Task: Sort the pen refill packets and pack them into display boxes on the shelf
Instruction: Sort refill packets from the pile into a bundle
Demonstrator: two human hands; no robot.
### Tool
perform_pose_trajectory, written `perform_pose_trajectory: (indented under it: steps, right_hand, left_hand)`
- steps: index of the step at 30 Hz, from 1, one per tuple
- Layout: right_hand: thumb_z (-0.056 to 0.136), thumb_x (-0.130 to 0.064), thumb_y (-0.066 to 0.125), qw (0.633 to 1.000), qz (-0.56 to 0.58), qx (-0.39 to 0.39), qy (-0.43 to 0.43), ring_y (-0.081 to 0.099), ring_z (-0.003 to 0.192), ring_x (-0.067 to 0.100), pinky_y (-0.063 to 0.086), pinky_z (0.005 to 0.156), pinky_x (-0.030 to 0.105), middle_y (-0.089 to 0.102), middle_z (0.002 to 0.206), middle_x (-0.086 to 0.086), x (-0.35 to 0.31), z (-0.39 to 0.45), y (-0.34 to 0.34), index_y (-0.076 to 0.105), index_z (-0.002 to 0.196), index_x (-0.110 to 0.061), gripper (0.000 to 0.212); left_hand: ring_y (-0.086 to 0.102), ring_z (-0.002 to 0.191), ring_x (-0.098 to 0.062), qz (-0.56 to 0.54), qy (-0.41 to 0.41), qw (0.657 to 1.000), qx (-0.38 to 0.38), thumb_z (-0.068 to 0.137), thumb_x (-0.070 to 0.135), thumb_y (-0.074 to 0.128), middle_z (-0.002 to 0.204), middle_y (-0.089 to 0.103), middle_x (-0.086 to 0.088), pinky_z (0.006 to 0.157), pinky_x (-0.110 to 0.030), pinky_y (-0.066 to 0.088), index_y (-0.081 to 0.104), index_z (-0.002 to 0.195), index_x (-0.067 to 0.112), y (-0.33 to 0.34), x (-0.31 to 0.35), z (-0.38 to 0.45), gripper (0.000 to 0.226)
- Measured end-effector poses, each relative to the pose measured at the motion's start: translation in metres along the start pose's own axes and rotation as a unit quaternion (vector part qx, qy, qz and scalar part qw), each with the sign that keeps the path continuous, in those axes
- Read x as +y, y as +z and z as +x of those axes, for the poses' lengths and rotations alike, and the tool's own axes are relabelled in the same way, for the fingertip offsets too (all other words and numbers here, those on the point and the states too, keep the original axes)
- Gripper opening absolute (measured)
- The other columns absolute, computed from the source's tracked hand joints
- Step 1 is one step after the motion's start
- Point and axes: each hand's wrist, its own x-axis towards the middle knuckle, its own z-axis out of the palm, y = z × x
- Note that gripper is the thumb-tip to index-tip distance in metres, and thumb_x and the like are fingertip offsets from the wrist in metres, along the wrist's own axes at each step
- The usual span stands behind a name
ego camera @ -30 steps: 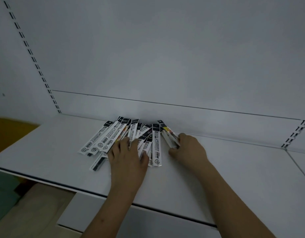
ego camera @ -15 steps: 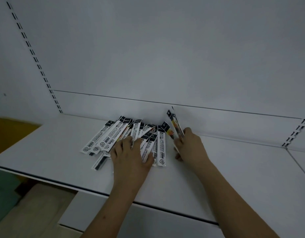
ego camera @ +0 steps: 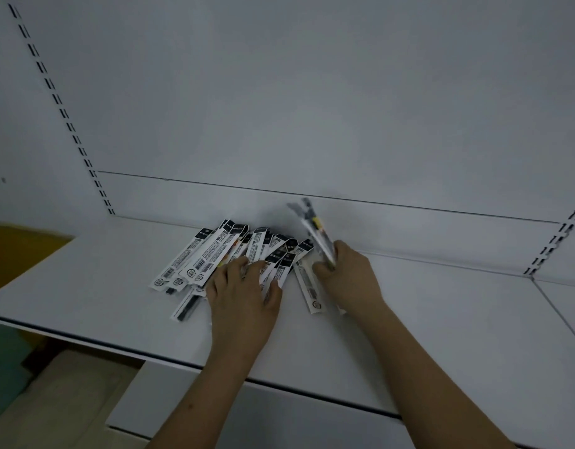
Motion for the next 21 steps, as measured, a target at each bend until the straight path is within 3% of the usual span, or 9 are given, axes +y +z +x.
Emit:
perform_pose_trajectory:
  steps: [2,4,8,10,12,15,21]
  right_hand:
    - [0.086,-0.017,0.058,0.995,0.099,0.021,0.023,0.065,0.064,0.022,0.055,0.063,0.037,0.066,0.084,0.007,0.003,0.004,-0.005,0.046,0.100,-0.013,0.019]
    - [0.085,-0.017,0.060,0.993,0.108,0.027,0.038,0.066,0.068,0.026,0.056,0.067,0.040,0.068,0.087,0.010,0.006,0.005,-0.005,0.044,0.106,-0.014,0.026]
    - [0.077,-0.065,0.065,0.995,-0.090,-0.034,0.004,0.059,0.076,0.017,0.044,0.061,0.029,0.057,0.085,-0.004,0.000,-0.006,0.003,0.048,0.101,-0.021,0.053]
    - [0.074,-0.072,0.062,0.985,-0.159,-0.061,-0.016,0.057,0.086,0.017,0.040,0.066,0.029,0.047,0.092,-0.006,-0.003,-0.008,0.008,0.048,0.104,-0.021,0.061]
    - [0.078,-0.063,0.064,0.984,-0.165,-0.056,-0.027,0.057,0.091,0.019,0.040,0.069,0.029,0.044,0.093,-0.004,-0.003,-0.008,0.009,0.051,0.102,-0.021,0.050]
    - [0.084,-0.035,0.060,0.984,-0.175,-0.012,-0.028,0.060,0.095,0.023,0.039,0.067,0.027,0.056,0.096,0.001,0.003,-0.006,0.001,0.058,0.098,-0.019,0.022]
    - [0.087,-0.032,0.057,0.977,-0.210,0.014,0.017,0.061,0.099,0.025,0.039,0.068,0.027,0.064,0.104,0.003,0.015,-0.001,-0.016,0.060,0.103,-0.018,0.022]
  left_hand:
    - [0.044,0.126,-0.027,-0.001,-0.005,1.000,-0.003,0.084,0.048,0.043,0.129,0.054,-0.003,0.104,-0.048,0.032,0.063,0.123,0.023,0.000,0.000,0.000,0.050]
    - [0.044,0.125,-0.027,0.001,-0.006,1.000,-0.005,0.082,0.046,0.049,0.128,0.054,-0.003,0.104,-0.047,0.032,0.063,0.122,0.024,0.000,0.000,0.000,0.048]
    - [0.043,0.126,-0.026,0.007,-0.005,1.000,-0.011,0.081,0.048,0.050,0.127,0.054,-0.002,0.104,-0.047,0.033,0.062,0.122,0.025,0.000,0.001,0.001,0.049]
    - [0.043,0.126,-0.026,0.007,-0.007,1.000,-0.013,0.080,0.046,0.052,0.127,0.054,-0.002,0.104,-0.048,0.033,0.062,0.122,0.025,0.000,0.001,0.001,0.048]
    - [0.043,0.126,-0.026,0.007,-0.009,1.000,-0.010,0.080,0.045,0.053,0.127,0.053,-0.002,0.104,-0.048,0.033,0.062,0.122,0.025,-0.001,0.000,0.001,0.047]
    - [0.043,0.126,-0.025,0.008,-0.008,1.000,-0.010,0.080,0.044,0.053,0.127,0.054,-0.002,0.104,-0.047,0.033,0.063,0.122,0.025,-0.001,0.001,0.001,0.047]
    - [0.045,0.125,-0.026,0.011,-0.007,1.000,-0.005,0.080,0.044,0.052,0.126,0.055,-0.002,0.103,-0.048,0.034,0.064,0.119,0.024,-0.002,0.003,0.000,0.046]
